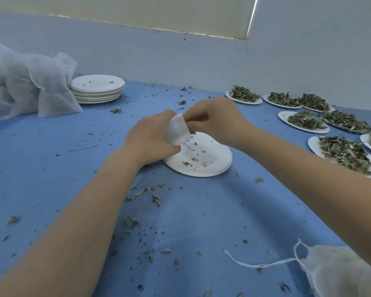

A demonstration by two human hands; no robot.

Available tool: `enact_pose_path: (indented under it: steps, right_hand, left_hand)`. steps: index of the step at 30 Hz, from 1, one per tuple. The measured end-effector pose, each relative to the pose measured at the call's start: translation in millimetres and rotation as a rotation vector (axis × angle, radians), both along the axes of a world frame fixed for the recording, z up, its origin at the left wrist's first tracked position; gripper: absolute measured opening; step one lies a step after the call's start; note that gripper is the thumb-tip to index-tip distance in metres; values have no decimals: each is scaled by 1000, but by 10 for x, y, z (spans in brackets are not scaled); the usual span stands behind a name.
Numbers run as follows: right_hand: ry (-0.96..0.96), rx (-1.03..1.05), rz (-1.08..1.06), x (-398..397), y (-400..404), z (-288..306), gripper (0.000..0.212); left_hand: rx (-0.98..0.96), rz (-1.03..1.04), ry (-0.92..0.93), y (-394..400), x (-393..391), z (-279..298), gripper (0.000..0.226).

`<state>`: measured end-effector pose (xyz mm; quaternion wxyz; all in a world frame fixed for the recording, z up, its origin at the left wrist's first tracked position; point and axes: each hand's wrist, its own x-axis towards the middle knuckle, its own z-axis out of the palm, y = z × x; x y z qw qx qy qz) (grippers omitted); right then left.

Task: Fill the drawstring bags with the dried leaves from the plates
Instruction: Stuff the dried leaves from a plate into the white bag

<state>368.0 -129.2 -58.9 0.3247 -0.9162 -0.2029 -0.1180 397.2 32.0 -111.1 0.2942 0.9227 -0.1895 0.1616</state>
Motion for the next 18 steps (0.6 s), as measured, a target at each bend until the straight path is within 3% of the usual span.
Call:
enact_pose_path:
  steps: [5, 8, 13, 18]
  right_hand:
    - [109, 188, 64, 81, 134, -45, 19]
    - [185, 120, 142, 66, 110, -42, 23]
    - [227, 148, 217, 31, -6, 44, 31]
    - [166, 184, 173, -18, -55, 102, 31]
  left_hand:
    - [-208, -28, 14, 7, -4, 10, 36]
    - [-275, -73, 5, 20, -22, 27, 40]
    - [-188, -77, 30, 82, -8, 47, 55]
    - [-156, -60, 48, 92, -23, 102, 50]
